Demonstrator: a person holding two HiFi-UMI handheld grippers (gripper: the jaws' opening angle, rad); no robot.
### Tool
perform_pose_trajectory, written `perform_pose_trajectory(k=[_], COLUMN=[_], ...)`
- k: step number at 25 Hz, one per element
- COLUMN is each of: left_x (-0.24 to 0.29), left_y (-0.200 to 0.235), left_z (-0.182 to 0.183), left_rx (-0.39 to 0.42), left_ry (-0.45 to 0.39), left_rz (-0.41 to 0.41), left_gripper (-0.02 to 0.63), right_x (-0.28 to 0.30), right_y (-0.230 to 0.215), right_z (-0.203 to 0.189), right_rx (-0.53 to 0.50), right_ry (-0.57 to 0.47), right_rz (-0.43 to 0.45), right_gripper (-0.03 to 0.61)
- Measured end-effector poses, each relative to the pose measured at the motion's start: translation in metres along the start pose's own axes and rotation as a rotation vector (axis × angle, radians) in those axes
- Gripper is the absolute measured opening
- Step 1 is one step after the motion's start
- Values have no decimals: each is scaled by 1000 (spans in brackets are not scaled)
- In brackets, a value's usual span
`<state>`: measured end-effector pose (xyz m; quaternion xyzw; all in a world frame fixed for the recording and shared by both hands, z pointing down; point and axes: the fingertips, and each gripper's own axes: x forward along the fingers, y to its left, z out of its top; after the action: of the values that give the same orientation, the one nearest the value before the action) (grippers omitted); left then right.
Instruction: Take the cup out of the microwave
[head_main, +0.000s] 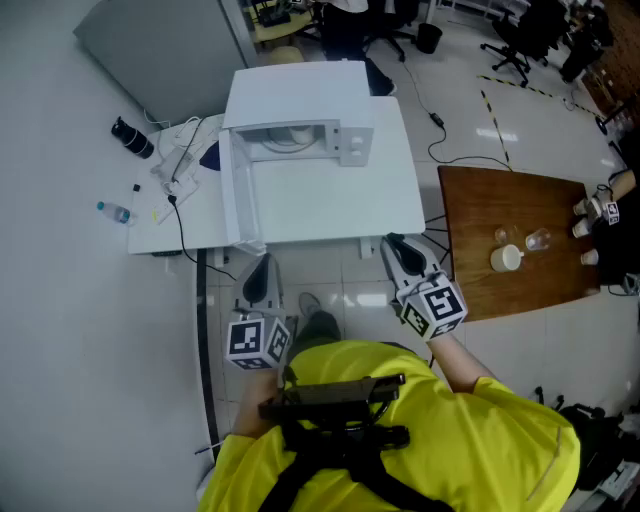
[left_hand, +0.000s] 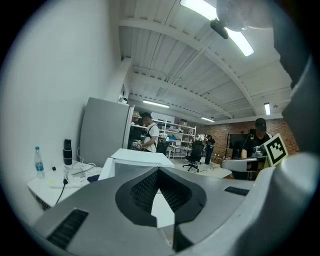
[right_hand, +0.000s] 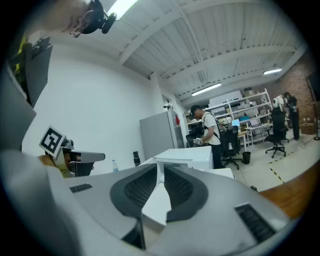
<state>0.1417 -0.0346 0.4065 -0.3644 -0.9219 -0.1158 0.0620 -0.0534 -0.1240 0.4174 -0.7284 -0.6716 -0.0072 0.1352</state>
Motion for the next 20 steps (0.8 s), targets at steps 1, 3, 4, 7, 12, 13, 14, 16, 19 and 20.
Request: perform_pose_trajectory(k=[1,3,4,7,12,13,14,16,19,20], left_x=[8,25,33,59,106,116,126,142,159,164], left_y=[19,56,72,108,134,137,140,142,144,145], left_z=[4,11,14,21,20,18,17,11,-4,-9], left_rx=[5,10,9,15,10,13,15,16,18,15], left_ry=[4,9,9,14,66,75,82,100,137,149], left_rz=[-2,-5,-7,-23,-63,-72,-78,-85,-88,-93], left_gripper=[-3,-3,-3,-3,-3,-3,-3,-3,-3,-3], right_x=[26,75,96,152,235,258,284,339,407,426], right_y=[5,13,14,12,-7,-15,-26,-53,-100,-113], right_z=[0,0,0,-2,-47,-59,-71,-96,-128,-134], right_rx=[-6,-15,-19,-31,-20,-21,-29,-48,-43,-35], right_ry=[2,2,-2,-4,71,84,97,132,168,168], right_rz=[-1,-20,-40,-105,-170,-178,-191,-231,-310,-330], right_gripper=[62,154,175,238,319,346,347,441,443,443])
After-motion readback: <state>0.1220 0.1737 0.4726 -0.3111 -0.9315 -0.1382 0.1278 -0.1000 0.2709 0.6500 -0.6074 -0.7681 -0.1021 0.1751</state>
